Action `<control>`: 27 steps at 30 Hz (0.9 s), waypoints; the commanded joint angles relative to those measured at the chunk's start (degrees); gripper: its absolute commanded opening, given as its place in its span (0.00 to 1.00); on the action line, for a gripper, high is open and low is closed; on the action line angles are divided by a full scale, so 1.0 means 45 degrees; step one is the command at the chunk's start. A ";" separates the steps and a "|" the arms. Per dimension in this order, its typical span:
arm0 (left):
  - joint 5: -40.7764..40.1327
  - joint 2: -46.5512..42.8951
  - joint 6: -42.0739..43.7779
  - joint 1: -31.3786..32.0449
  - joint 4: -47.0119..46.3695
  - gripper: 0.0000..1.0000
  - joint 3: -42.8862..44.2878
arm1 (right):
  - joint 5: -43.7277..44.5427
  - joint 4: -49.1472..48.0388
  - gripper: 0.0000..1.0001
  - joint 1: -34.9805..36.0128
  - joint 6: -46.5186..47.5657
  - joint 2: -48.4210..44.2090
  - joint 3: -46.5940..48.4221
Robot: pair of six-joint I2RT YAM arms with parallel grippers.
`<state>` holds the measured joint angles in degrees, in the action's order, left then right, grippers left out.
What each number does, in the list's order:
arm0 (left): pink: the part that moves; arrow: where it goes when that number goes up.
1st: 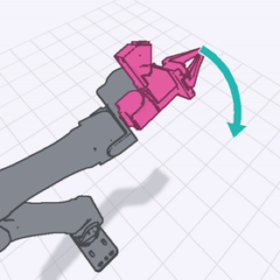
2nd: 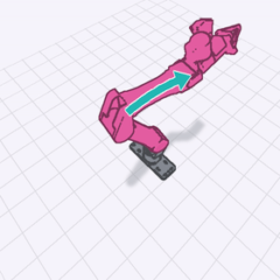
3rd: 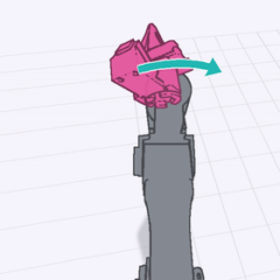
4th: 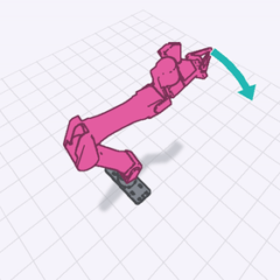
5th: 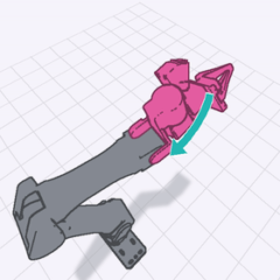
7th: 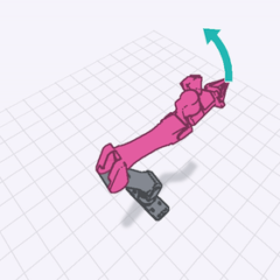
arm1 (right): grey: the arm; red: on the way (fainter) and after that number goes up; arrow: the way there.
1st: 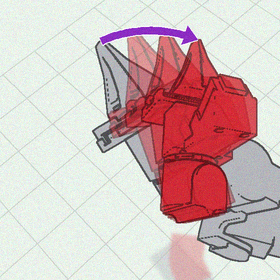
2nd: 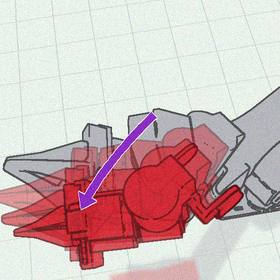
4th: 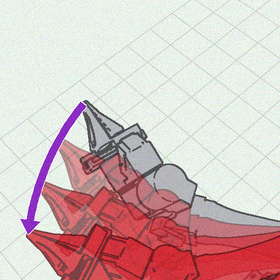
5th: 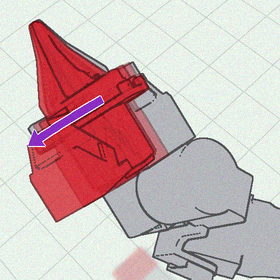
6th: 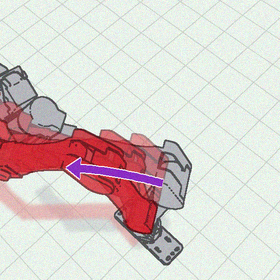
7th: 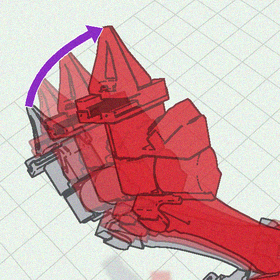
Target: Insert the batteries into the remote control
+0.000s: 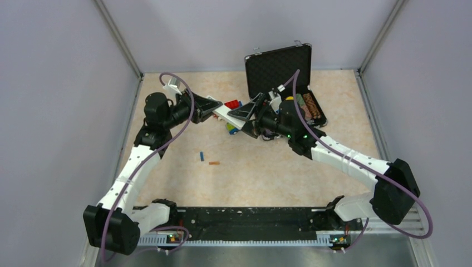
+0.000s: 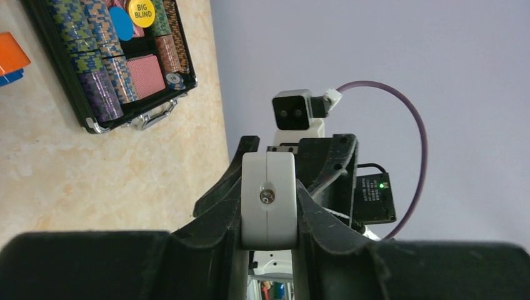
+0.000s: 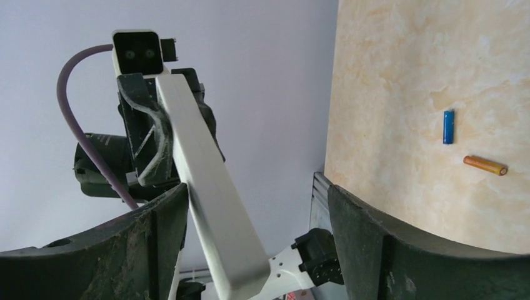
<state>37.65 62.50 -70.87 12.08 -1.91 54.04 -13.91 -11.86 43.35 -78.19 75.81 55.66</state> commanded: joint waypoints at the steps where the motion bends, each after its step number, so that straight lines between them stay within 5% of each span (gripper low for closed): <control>1: 0.0057 -0.0479 -0.0926 -0.0066 -0.0950 0.00 0.0034 | -0.0598 -0.1292 0.76 0.0237 -0.0733 0.0353 0.0545; 3: -0.0002 -0.0522 -0.1239 -0.0066 -0.1258 0.00 -0.0084 | -0.0623 -0.1540 0.70 0.0258 -0.0934 0.0352 0.0294; 10: -0.0025 -0.0609 -0.2044 -0.0386 -0.2133 0.00 -0.0364 | -0.0467 -0.2143 0.22 0.0260 -0.1606 0.0013 -0.0995; 17: 0.0254 -0.0528 -0.2256 -0.1062 -0.2662 0.00 -0.0333 | -0.0575 -0.2696 0.02 0.0253 -0.1535 -0.0091 -0.1441; 24: 0.0566 -0.0361 -0.1963 -0.1394 -0.2476 0.00 -0.0309 | -0.0768 -0.3461 0.01 0.0260 -0.1148 -0.0156 -0.1580; 27: 0.0641 -0.0301 -0.1435 -0.1395 -0.2347 0.00 -0.0307 | -0.0647 -0.3041 0.23 0.0246 -0.1130 -0.0162 -0.1314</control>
<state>44.01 61.98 -80.99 8.73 -6.39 51.72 -15.81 -29.32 44.58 -86.21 76.20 50.39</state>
